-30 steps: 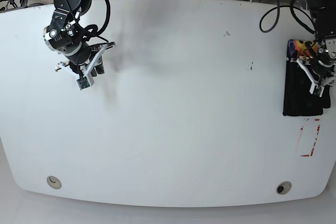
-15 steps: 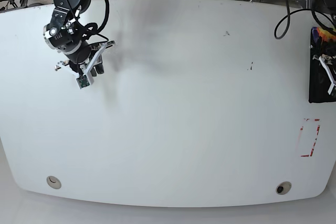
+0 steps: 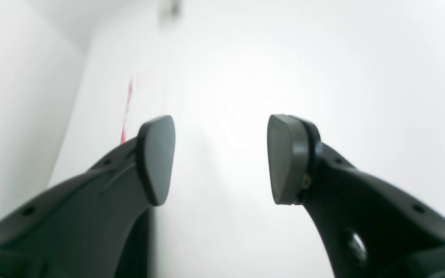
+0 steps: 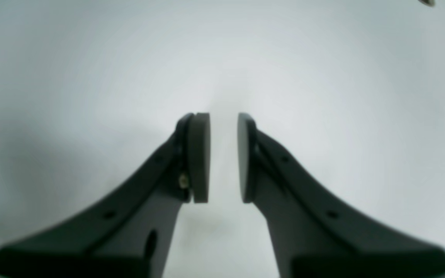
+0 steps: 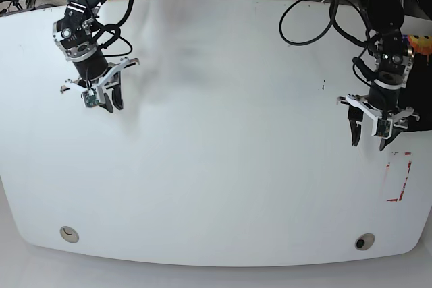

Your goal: Fold the T-shirt properly

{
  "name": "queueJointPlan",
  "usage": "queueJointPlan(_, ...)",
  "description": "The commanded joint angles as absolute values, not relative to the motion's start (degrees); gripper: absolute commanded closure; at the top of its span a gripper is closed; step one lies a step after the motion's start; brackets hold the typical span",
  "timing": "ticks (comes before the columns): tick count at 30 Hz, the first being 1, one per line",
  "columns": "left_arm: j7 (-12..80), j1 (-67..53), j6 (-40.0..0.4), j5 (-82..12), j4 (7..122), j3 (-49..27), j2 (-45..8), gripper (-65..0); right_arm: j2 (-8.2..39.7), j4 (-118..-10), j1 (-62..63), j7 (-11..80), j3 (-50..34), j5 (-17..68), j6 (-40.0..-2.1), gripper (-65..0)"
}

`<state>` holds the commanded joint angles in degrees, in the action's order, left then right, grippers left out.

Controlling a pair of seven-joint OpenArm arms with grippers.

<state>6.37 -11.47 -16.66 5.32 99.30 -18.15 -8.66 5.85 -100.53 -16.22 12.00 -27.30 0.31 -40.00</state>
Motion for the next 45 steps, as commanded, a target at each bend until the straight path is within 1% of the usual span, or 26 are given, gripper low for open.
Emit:
queueJointPlan(1,3.03,-12.97,-15.78,5.67,98.59,-17.36,-8.04,-35.1,6.11,-99.38,-17.27,9.27,-27.3,0.31,-40.0,-11.6)
queueJointPlan(3,-3.65,-17.45,-13.85,8.92,97.54,-15.43,-6.46,-35.1,6.9,-97.54,-20.44,5.23,-27.21,0.66,-38.55,-11.6)
queueJointPlan(6,-8.31,-24.31,-12.7,12.18,99.12,-15.08,-3.38,-35.1,6.99,-97.54,-25.45,2.68,-27.21,1.19,-37.67,-11.6)
queueJointPlan(10,-8.57,-34.59,-12.88,12.7,104.48,-15.08,0.13,-35.1,7.08,-97.8,-33.01,1.1,-27.3,6.55,-37.41,-11.4)
queueJointPlan(14,-8.57,-44.88,-12.97,12.53,106.15,-13.93,0.75,-35.1,6.2,-99.82,-41.1,0.92,-27.38,7.6,-37.32,-11.4)
queueJointPlan(18,-8.66,-55.87,-12.79,12.44,107.03,-12.18,0.84,-34.9,2.95,-100.53,-48.84,-1.01,-27.91,7.69,-37.32,-11.4)
queueJointPlan(22,-8.66,-64.13,-12.7,12.44,105.8,-11.03,1.63,-34.6,1.63,-97.36,-55.43,-5.05,-28.09,9.98,-37.41,-11.4)
queueJointPlan(25,-8.66,-66.77,-12.7,12.44,100.88,-9.71,1.19,-34.6,1.63,-91.91,-58.07,-5.76,-26.51,11.56,-37.49,-11.4)
queueJointPlan(28,-8.66,-65.27,-12.7,12.44,92.97,-9.19,1.01,-34.6,2.51,-84.88,-57.8,-6.99,-24.22,11.82,-37.41,-11.4)
queueJointPlan(33,-8.66,-54.99,-12.7,12.44,74.07,-9.1,-0.31,-34.4,4.88,-69.93,-52.62,-9.27,-19.03,11.65,-37.05,-11.4)
queueJointPlan(38,-8.66,-41.8,-12.79,12.79,52.97,-9.1,-0.75,-34.6,6.29,-57.1,-45.05,-9.27,-16.04,11.38,-33.27,-11.4)
queueJointPlan(39,-8.57,-39.78,-12.79,12.79,49.63,-9.1,-1.36,-34.6,6.9,-55.43,-43.82,-9.27,-15.08,10.86,-32.75,-11.4)
queueJointPlan(40,-8.57,-36.97,-12.79,12.88,44.26,-9.1,-2.68,-34.6,7.25,-53.05,-42.15,-9.27,-13.58,9.71,-31.52,-11.4)
queueJointPlan(42,-8.57,-31.6,-12.7,12.7,35.56,-9.1,-3.74,-34.6,7.69,-49.19,-39.34,-9.27,-11.3,7.87,-28.88,-11.4)
queueJointPlan(45,-8.66,-24.13,-12.7,12.79,24.31,-9.1,-4.88,-34.6,7.78,-42.24,-34.59,-9.27,-9.89,5.41,-26.33,-11.4)
